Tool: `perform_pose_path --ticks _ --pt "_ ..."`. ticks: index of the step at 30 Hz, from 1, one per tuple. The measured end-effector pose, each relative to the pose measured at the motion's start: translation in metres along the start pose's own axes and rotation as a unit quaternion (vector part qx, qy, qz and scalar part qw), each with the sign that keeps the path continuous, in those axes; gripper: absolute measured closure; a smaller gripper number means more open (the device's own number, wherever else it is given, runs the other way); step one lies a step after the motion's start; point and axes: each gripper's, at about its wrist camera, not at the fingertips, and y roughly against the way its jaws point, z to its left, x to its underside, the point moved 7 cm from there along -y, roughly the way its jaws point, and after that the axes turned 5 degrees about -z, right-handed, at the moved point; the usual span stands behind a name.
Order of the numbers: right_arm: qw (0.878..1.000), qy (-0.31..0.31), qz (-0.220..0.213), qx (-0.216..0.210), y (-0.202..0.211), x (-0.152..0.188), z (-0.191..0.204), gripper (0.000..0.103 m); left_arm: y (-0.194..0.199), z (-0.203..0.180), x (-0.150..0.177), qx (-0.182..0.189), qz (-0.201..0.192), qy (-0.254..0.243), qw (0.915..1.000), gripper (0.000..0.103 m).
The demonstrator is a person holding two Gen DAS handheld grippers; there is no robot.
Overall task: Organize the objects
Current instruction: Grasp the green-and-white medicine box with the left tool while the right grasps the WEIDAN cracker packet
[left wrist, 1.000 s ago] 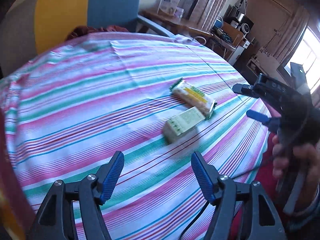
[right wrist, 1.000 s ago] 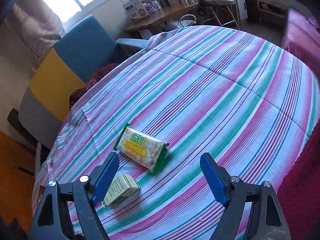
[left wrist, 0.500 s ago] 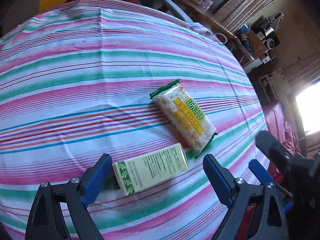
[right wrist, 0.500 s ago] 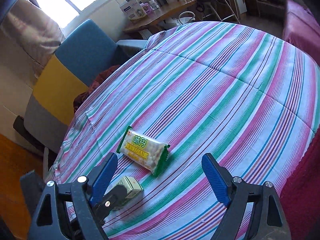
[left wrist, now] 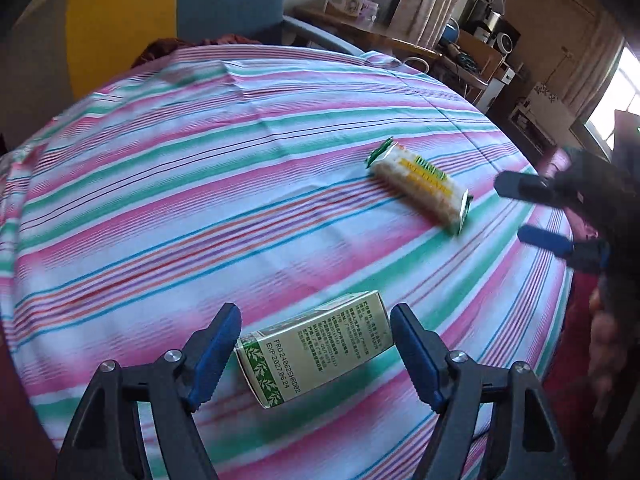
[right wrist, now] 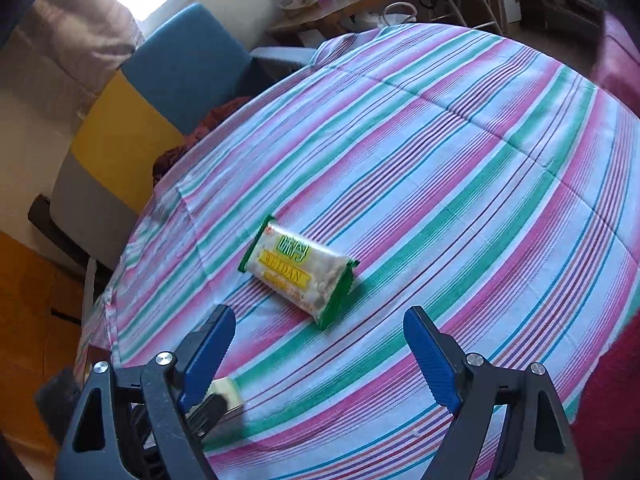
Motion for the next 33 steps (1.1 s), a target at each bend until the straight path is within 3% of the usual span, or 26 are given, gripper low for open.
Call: perform_pose_path --ticks 9,17,21,23,24,25,26,33 --pt "0.993 0.091 0.069 0.037 -0.026 0.027 0.021 0.016 0.036 0.032 0.035 -0.012 -0.024 0.014 0.9995 0.025" --pt "0.961 0.242 0.076 0.109 -0.068 -0.004 0.054 0.016 0.031 0.042 0.037 0.004 -0.024 0.055 0.9982 0.025" --pt "0.951 0.259 0.093 0.142 -0.101 -0.017 0.047 0.015 0.031 0.048 0.038 0.008 -0.025 0.072 0.9971 0.025" --pt "0.953 0.250 0.101 0.140 -0.112 -0.018 0.042 0.018 0.032 0.047 0.039 0.007 -0.026 0.070 0.9972 0.025" --pt "0.956 0.243 0.099 0.130 -0.113 -0.018 0.041 0.027 0.032 0.047 0.039 0.007 -0.028 0.070 0.9971 0.025" --pt "0.958 0.241 0.088 0.125 -0.110 -0.018 0.043 0.044 0.032 0.047 0.039 0.008 -0.030 0.072 0.9969 0.025" --pt "0.957 0.246 0.086 0.123 -0.108 -0.017 0.046 0.049 0.032 0.048 0.040 0.008 -0.032 0.073 0.9968 0.025" --pt "0.949 0.283 0.125 0.060 -0.093 0.034 0.080 0.052 0.041 0.046 0.044 -0.005 -0.040 0.069 0.9968 0.025"
